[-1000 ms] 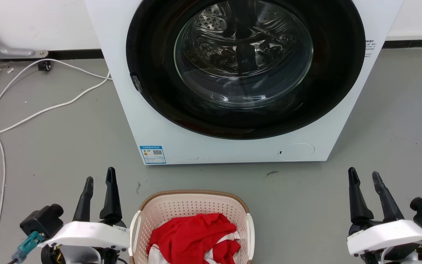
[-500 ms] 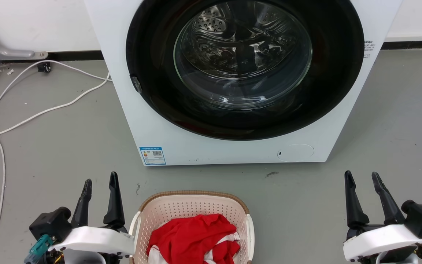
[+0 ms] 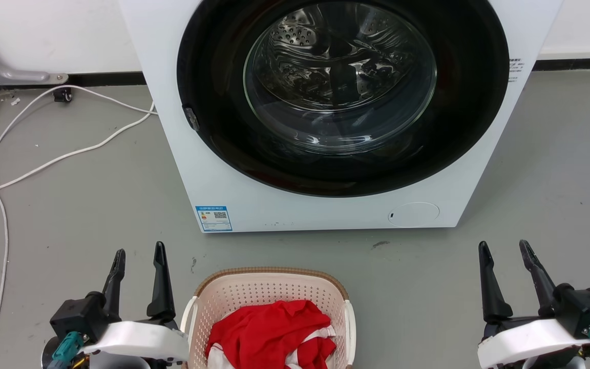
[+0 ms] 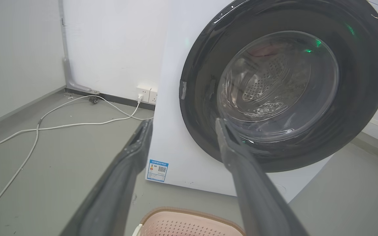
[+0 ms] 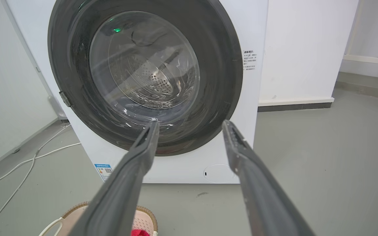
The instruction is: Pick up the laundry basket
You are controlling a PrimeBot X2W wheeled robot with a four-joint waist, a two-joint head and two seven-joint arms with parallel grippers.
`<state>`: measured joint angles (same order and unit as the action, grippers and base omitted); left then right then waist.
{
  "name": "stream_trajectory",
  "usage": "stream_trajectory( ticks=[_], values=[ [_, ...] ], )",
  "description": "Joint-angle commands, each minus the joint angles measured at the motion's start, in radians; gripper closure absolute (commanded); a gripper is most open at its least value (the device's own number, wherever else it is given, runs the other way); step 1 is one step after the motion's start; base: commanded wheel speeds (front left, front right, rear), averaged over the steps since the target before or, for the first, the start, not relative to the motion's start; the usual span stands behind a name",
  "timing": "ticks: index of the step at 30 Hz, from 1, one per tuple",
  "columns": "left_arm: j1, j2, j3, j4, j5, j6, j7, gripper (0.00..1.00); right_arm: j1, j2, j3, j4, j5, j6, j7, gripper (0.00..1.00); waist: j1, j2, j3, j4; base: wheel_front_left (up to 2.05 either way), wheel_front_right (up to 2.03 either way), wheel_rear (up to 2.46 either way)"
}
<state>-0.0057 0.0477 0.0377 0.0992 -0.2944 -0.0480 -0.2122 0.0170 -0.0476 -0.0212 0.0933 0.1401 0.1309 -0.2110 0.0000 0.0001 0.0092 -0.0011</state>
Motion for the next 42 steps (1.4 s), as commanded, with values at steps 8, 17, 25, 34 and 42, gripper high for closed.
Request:
stream_trajectory(
  ticks=[8,17,25,34,42],
  values=[
    [0.015,0.004,-0.001,-0.012,0.075,0.01,-0.022,0.0,0.013,-0.004,0.002,-0.013,-0.069,0.0,-0.021,0.0,0.0,-0.0001,-0.001,0.001,0.0,0.0,0.0],
    [0.023,0.004,0.001,-0.016,0.137,0.014,-0.038,0.0,0.02,-0.004,0.0,-0.017,-0.123,0.0,-0.04,0.0,0.0,-0.0001,-0.003,0.001,0.0,0.0,0.0],
    [0.031,0.004,0.003,-0.02,0.189,0.018,-0.051,0.0,0.024,-0.004,0.003,-0.01,-0.143,0.0,-0.053,0.0,0.0,-0.0001,-0.001,-0.001,0.0,0.0,0.0],
    [0.034,0.004,0.005,-0.012,0.19,0.019,-0.056,0.0,0.025,-0.004,-0.001,-0.006,-0.103,0.0,-0.055,0.0,0.0,-0.0001,0.001,0.001,0.0,0.0,0.0],
    [0.036,0.004,0.008,-0.011,0.189,0.021,-0.056,0.0,0.026,-0.004,0.0,-0.003,-0.078,0.0,-0.055,0.0,0.0,-0.0001,0.004,0.002,0.0,0.0,0.0]
  ],
)
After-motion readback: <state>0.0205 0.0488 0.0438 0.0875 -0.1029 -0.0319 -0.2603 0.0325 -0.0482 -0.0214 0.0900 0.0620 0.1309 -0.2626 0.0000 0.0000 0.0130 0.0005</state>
